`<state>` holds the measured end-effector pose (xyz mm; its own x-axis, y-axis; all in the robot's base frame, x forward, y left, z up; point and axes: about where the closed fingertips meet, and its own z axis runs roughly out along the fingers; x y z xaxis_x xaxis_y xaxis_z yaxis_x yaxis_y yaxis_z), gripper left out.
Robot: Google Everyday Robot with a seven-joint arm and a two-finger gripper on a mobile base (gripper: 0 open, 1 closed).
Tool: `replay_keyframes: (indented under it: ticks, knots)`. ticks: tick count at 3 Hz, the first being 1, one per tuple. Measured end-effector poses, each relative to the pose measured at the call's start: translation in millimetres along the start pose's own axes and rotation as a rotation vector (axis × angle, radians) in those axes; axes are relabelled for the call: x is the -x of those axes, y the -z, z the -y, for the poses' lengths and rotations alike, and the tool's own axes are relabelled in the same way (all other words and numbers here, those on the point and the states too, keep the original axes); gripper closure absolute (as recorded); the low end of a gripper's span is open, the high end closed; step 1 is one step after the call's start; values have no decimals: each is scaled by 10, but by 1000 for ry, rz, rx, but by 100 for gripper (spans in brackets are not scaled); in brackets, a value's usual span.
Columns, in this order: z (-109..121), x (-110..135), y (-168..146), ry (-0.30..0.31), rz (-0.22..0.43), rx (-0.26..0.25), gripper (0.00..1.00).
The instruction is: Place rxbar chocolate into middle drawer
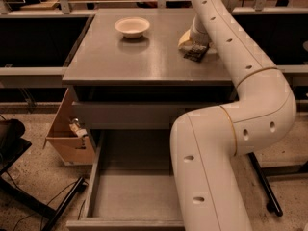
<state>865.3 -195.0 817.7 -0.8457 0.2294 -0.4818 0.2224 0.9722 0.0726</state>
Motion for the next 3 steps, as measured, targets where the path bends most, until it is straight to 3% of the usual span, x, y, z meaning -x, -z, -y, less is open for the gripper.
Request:
replay_keyframes:
  ticks: [3]
  knots:
    - [-14,22,212,0,2,1,96]
